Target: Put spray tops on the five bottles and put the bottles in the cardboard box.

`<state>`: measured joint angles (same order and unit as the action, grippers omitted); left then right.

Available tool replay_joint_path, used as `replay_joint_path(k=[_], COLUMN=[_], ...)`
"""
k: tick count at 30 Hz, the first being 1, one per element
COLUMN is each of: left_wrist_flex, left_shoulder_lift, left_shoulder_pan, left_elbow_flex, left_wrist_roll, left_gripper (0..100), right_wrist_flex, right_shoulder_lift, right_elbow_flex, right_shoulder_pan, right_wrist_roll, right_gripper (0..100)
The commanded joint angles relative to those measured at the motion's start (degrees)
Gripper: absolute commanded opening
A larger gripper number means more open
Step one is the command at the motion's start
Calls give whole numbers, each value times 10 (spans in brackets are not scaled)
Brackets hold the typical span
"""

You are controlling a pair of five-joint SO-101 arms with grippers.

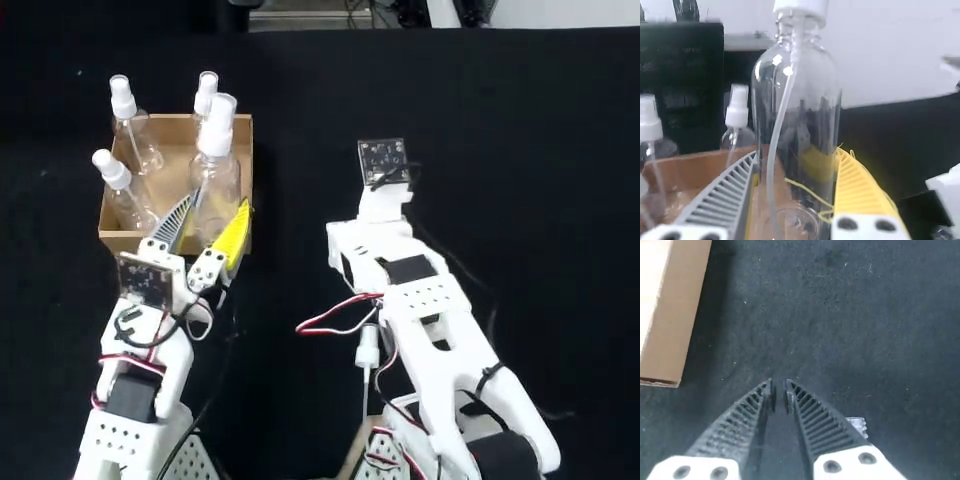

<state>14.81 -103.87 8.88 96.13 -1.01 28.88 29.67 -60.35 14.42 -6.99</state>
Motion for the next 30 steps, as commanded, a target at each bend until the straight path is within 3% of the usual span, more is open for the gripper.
replay_joint_path(k=[1,13,21,24,27,30], left_wrist_flex=[17,20,10,-84,-251,-273], left_shoulder_lift=[-6,-7,-7,-4,4,43], left_shoulder_pan=[-54,-175,-349,-436,-509,-545], left_elbow_flex=[13,-41,-91,-51,16,0], left_wrist_roll=[5,6,5,3,6,6], left_gripper=[30,30,30,30,30,30], right_wrist_flex=[-16,-18,-18,-18,-17,-20], right_shoulder_lift=[18,18,18,18,18,18], right_elbow_flex=[3,3,3,3,0,-5], right_shoulder_pan=[6,8,9,9,9,9], right_wrist_roll=[13,40,40,37,36,36], right_gripper=[11,11,11,11,11,11])
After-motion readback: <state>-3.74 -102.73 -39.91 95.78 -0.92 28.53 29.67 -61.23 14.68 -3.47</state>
